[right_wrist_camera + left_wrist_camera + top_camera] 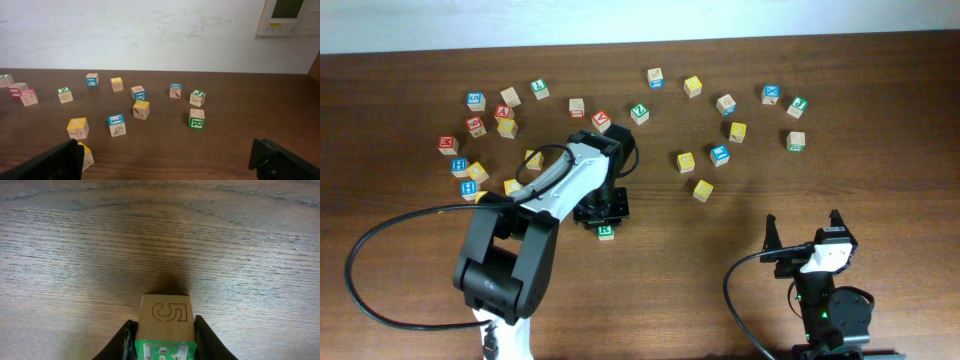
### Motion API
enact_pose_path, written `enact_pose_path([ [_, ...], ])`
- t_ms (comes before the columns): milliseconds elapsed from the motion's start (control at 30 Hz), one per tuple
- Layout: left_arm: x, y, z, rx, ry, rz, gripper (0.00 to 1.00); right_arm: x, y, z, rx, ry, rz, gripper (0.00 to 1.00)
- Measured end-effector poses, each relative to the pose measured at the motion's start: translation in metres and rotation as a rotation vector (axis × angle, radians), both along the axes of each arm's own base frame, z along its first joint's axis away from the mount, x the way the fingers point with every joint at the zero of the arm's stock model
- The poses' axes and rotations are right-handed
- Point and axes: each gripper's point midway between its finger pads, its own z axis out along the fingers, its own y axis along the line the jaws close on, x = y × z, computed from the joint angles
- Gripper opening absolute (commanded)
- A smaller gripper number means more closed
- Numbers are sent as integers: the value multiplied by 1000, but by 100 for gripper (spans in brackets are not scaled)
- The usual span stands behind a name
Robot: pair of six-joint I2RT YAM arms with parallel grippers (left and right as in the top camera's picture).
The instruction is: Spell out RSS
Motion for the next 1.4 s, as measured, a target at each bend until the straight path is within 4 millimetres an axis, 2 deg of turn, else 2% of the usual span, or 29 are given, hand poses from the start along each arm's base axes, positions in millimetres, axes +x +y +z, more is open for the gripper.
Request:
enact_pose_path([
  [33, 0, 0, 0, -3, 0, -2, 55, 0, 0, 0, 0, 0, 0, 98],
  [67, 0, -1, 0, -7, -1, -7, 57, 0, 0, 0, 0, 0, 0, 98],
  [133, 0, -2, 0, -14, 2, -12, 74, 0, 0, 0, 0, 0, 0, 98],
  [233, -6, 2, 7, -3, 42, -6, 75, 0, 0, 0, 0, 0, 0, 98],
  [300, 8, 7, 35, -9, 37, 13, 76, 0, 0, 0, 0, 0, 0, 99],
  [333, 25, 10, 59, -27, 2, 30, 77, 0, 0, 0, 0, 0, 0, 99],
  [367, 33, 16, 80, -32, -9, 46, 80, 0, 0, 0, 0, -1, 0, 98],
  [400, 41, 21, 100, -39, -27, 65, 99, 0, 0, 0, 0, -1, 0, 98],
  [433, 59, 35, 130, -44, -100, 100, 99, 0, 0, 0, -1, 0, 0, 98],
  [467, 67, 49, 139, -19, -130, 120, 99, 0, 0, 0, 0, 0, 0, 98],
  [500, 72, 65, 140, 9, -147, 144, 100, 0, 0, 0, -1, 0, 0, 98],
  [533, 79, 76, 140, 18, -166, 172, 91, 0, 0, 0, 0, 0, 0, 98],
  [567, 97, 98, 140, 26, -221, 228, 89, 0, 0, 0, 0, 0, 0, 98],
  [600, 109, 119, 141, 51, -265, 268, 99, 0, 0, 0, 0, 0, 0, 98],
  [667, 134, 146, 144, 122, -375, 298, 99, 0, 0, 0, 0, 0, 0, 98],
  [733, 160, 152, 144, 154, -479, 211, 99, 0, 0, 0, 0, 0, 0, 98],
  [833, 174, 155, 137, 185, -511, 3, 99, 0, 0, 0, 0, 0, 0, 98],
  [933, 173, 156, 130, 201, -485, -141, 99, 0, 0, 0, -1, 0, 0, 98],
  [1133, 172, 155, 128, 203, -469, -216, 99, 0, 0, 0, 0, 0, 0, 98],
  [1267, 169, 147, 89, 107, -373, -288, 99, 0, 0, 0, 0, 0, 0, 98],
  [1300, 167, 148, 87, 71, -366, -290, 100, 0, 0, 0, 0, 0, 0, 98],
  [1333, 166, 150, 86, 21, -364, -300, 92, 0, 0, 0, 0, 0, 0, 98],
  [1400, 164, 156, 85, -49, -366, -290, 88, 0, 0, 0, 0, 0, 0, 98],
])
